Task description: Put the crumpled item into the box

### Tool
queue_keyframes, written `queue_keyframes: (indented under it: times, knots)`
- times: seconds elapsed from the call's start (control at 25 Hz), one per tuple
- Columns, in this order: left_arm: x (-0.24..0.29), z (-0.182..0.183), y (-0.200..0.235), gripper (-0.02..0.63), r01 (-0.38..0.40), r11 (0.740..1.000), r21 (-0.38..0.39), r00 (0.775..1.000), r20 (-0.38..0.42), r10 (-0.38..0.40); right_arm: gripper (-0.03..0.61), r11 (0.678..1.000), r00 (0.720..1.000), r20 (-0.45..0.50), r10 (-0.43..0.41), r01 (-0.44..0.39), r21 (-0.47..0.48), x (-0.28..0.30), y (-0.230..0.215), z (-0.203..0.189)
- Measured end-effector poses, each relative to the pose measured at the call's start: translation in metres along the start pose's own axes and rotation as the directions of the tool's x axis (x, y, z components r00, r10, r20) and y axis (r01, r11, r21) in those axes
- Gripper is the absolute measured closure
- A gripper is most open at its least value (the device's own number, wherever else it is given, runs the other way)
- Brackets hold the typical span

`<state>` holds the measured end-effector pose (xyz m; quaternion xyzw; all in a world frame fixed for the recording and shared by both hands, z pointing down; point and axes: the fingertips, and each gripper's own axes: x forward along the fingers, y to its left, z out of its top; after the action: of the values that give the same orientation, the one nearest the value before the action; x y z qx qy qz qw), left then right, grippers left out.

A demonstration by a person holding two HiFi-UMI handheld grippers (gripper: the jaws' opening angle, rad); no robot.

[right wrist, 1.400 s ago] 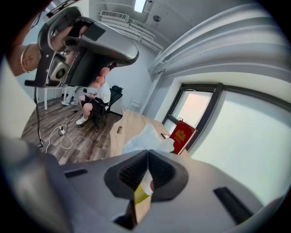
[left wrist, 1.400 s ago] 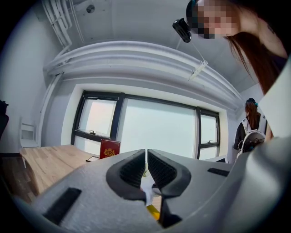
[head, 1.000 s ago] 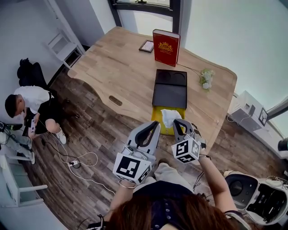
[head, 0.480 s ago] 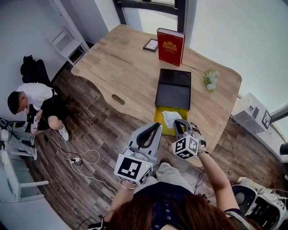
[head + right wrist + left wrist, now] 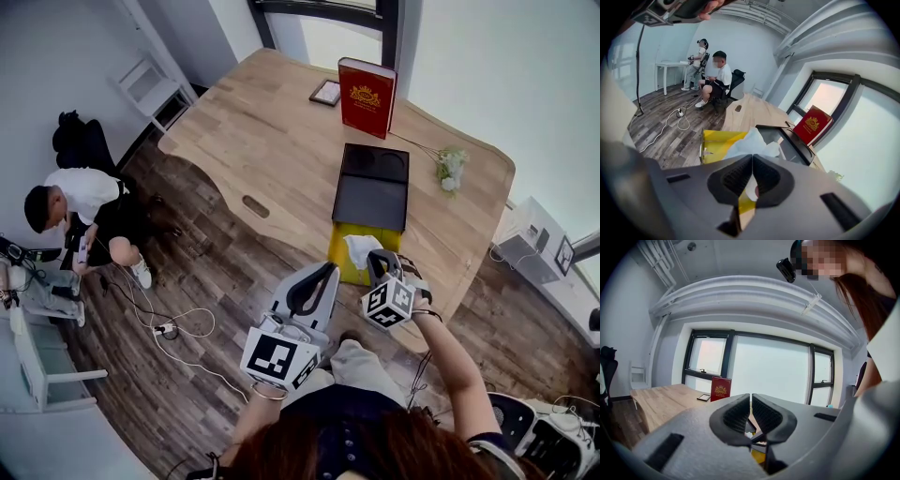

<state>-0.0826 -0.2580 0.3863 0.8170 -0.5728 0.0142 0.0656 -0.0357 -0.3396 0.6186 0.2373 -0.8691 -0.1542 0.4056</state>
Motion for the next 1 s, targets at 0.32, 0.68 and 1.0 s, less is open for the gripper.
queue_keyframes:
  times: [0.32, 0.68, 1.0]
  knots:
    - [-0.006, -0.005, 0.001, 0.577, -0.012, 1.000, -0.005, 1.000, -0.014, 0.012, 0.552, 0.999, 0.998, -0.048, 0.037, -0.038, -0.016, 0.019, 0.010, -0.013]
    - [-0.012, -0.014, 0.005, 0.577, -0.022, 1.000, -0.020, 0.999, -0.042, 0.021, 0.552, 0.998, 0.994, -0.089, 0.062, -0.063, -0.012, 0.034, 0.016, -0.023]
    - [-0.015, -0.018, 0.008, 0.577, -0.037, 0.999, -0.023, 0.998, -0.056, 0.035, 0.552, 0.996, 0.989, -0.121, 0.084, -0.083, 0.011, 0.044, 0.019, -0.029]
